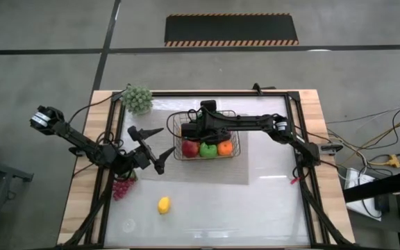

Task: Build produce basket
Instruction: Put the sliced watermelon into the wire basket, then put the lemon into the wire basket

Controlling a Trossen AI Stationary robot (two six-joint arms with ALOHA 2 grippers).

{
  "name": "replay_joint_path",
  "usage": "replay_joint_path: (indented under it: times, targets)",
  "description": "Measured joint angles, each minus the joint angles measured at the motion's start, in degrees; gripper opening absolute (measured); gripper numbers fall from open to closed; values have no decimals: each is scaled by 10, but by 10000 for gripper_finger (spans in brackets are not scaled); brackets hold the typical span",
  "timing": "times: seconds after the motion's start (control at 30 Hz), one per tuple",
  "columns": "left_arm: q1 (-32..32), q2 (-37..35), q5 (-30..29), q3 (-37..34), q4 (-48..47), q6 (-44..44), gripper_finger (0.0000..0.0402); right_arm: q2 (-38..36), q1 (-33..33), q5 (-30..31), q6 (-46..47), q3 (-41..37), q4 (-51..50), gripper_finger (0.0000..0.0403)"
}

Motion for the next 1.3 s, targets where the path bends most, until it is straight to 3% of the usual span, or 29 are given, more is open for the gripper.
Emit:
replay_joint_path:
  times: [0.23, 0.57, 0.73, 1.3]
  targets:
    - [0, 0, 0, 0, 0, 0, 360, -2, 0, 0, 0, 0, 0, 168]
    - [0, 0, 0, 0, 0, 0, 360, -10, 0, 0, 0, 2, -3, 176]
    - [0, 0, 0, 0, 0, 0, 360, -10, 0, -44, 3, 21, -4, 176]
    - [0, 0, 0, 0, 0, 0, 360, -14, 7, -5, 19, 84, -59, 176]
